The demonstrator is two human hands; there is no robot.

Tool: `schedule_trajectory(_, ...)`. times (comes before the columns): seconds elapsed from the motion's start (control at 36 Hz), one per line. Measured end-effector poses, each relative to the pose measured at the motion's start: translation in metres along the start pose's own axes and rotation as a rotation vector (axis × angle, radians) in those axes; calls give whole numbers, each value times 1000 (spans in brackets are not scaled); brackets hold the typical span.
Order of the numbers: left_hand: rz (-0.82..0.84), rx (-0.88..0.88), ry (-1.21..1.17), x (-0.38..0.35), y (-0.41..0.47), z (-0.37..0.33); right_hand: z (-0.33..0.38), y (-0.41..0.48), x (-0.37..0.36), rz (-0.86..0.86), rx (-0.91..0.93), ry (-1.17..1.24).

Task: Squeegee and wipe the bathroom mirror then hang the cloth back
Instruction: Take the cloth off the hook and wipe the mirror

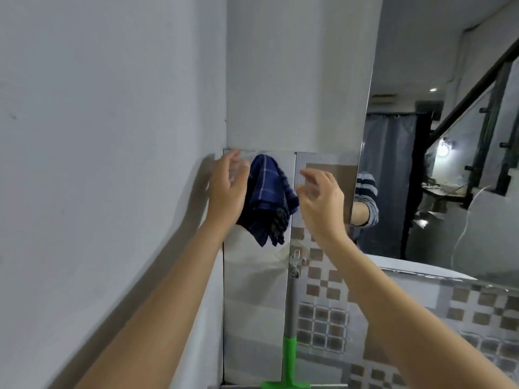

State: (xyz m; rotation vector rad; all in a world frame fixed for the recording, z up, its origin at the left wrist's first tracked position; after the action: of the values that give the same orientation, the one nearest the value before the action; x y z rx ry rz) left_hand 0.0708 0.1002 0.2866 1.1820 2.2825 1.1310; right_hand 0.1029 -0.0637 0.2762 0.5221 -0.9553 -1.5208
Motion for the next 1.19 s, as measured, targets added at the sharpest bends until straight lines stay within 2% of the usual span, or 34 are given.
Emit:
schedule_trajectory(0.14, 234, -63, 121, -13, 13, 6, -2, 21, -17, 73, 20, -79)
schedule_trajectory(0.39, 244, -131, 126, -13, 15, 10, -10, 25, -29, 62, -65, 44)
schedule_trajectory(0.5, 267, -131, 138, -11, 17, 8, -6, 39, -21, 98, -73, 8)
schedule_trajectory(0.61, 309, -126, 136, -10, 23, 5, 8, 58, -5, 76, -18, -54)
schedule_trajectory(0.78, 416, -93, 125, -12, 36, -10, 50, 89, 14, 70, 160, -141)
schedule_trajectory(0.94, 429, -165, 20, -5, 39, -55, 91, 102, 30, 85, 287, -163)
schedule_trajectory(1.19, 812, -8, -134, 1, -2, -109, 95, 71, 67, 175, 142, -102)
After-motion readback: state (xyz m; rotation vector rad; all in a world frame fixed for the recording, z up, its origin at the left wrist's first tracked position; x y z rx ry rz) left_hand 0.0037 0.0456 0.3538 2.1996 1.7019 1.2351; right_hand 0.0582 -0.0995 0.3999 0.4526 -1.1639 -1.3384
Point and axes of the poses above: each hand's wrist, its own y-axis towards the middle knuckle, its own x-axis out of the back of the hand, z = x × y, the point moved 2 cm from there along y, towards the middle knuckle, and after that the axes turned 2 degrees about z, right-handed, at the moved point
